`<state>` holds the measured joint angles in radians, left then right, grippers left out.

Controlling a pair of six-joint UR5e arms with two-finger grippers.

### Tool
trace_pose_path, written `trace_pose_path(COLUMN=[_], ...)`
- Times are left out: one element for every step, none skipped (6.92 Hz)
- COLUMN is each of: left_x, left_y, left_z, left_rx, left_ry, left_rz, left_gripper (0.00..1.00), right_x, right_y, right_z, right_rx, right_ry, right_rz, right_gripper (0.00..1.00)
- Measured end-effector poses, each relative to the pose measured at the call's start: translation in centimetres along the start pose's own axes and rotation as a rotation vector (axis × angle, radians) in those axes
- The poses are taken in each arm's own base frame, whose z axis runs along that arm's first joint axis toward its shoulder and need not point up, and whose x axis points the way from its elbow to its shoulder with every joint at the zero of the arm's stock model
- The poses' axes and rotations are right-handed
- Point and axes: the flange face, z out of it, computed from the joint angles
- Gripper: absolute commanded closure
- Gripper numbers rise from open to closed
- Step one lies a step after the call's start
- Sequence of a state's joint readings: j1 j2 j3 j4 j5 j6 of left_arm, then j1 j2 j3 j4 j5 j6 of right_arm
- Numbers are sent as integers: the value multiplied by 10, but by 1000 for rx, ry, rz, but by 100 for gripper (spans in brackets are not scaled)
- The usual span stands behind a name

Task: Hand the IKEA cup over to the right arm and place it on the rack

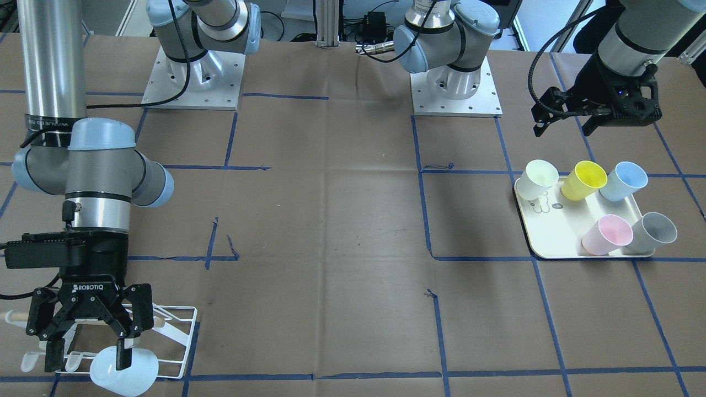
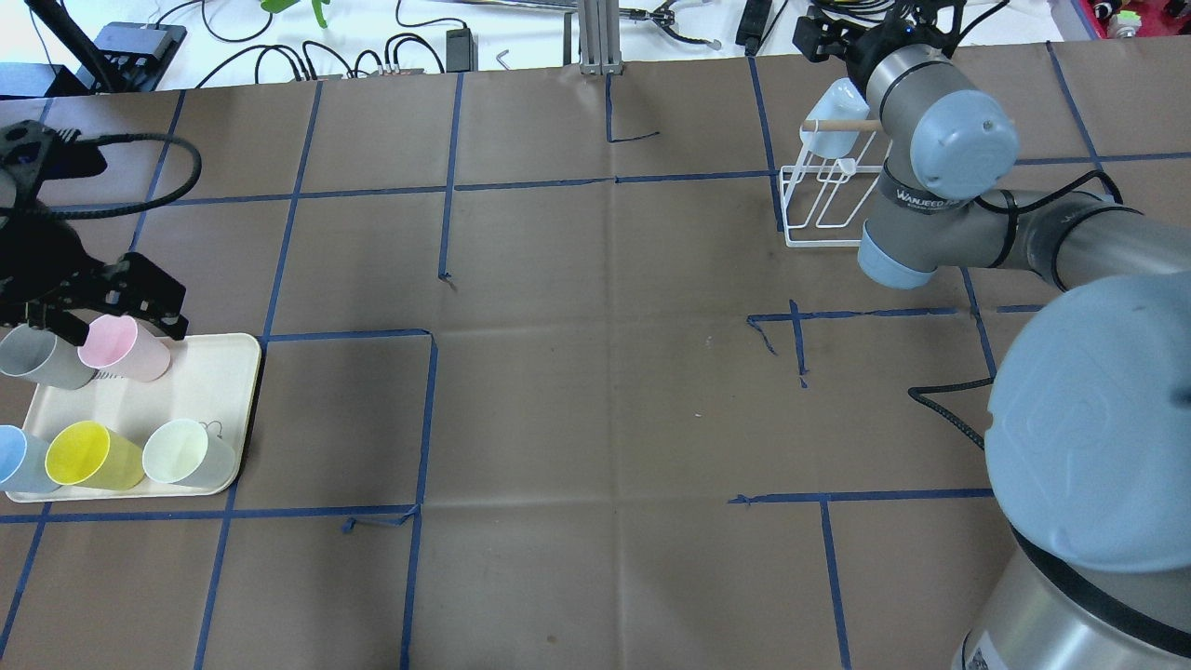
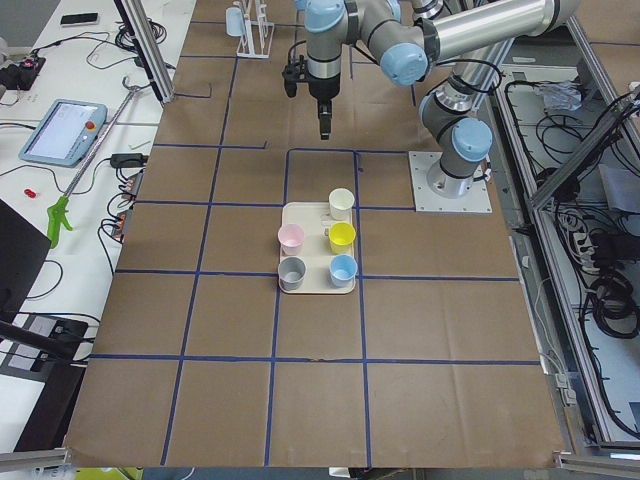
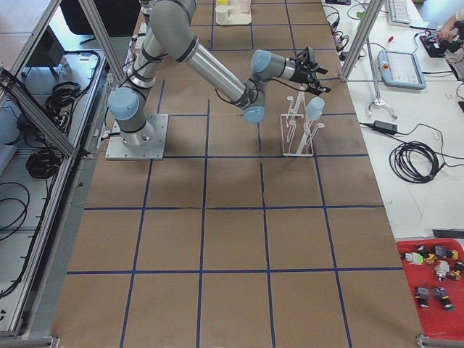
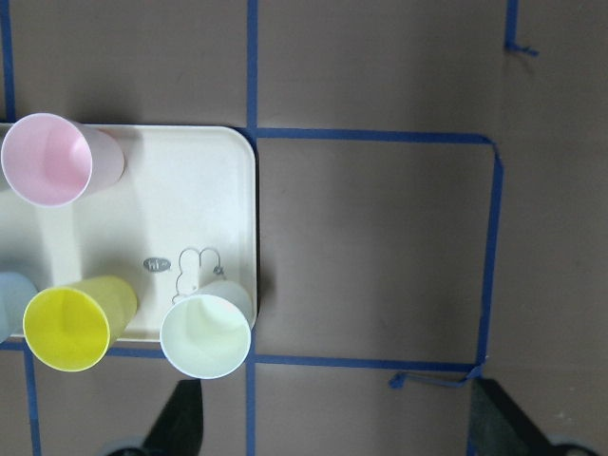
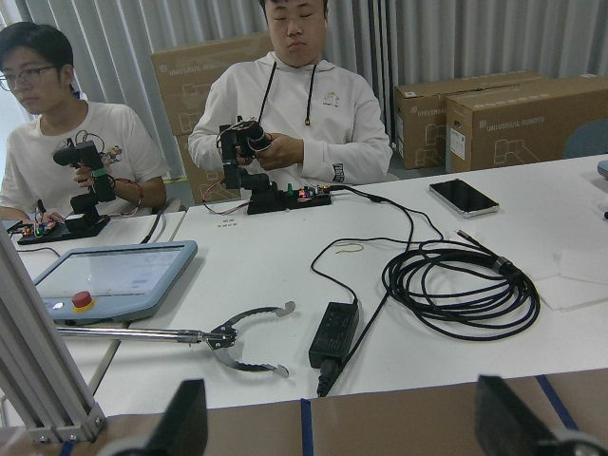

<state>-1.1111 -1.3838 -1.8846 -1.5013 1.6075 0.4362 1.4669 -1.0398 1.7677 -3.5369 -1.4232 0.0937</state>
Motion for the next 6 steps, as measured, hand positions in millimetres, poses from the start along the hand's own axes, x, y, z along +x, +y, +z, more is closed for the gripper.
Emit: trace_pose_path(left_x=[-23, -39, -47, -49, -49, -46], left_y=[14, 24, 30, 31, 32, 33], left_z=[28, 54, 76, 96, 113, 125], left_rx=[-26, -36, -38, -30, -17, -6], left_ry=[19, 30, 34, 30, 23, 19], left_rz=[7, 4, -1, -3, -5, -7], left_gripper=[1, 2, 2, 1, 2, 3], right_x=[-12, -29, -45, -57, -69, -85], right_y=[-17, -31, -43, -48, -48, -52], right_z=[-14, -31, -50, -67, -79, -92], right_rx=[-8, -26, -49, -65, -73, -71], right_ry=[-13, -33, -53, -68, -84, -106], right_rz=[-2, -6, -2, 40, 116, 179], right_gripper=[0, 0, 0, 0, 0, 0])
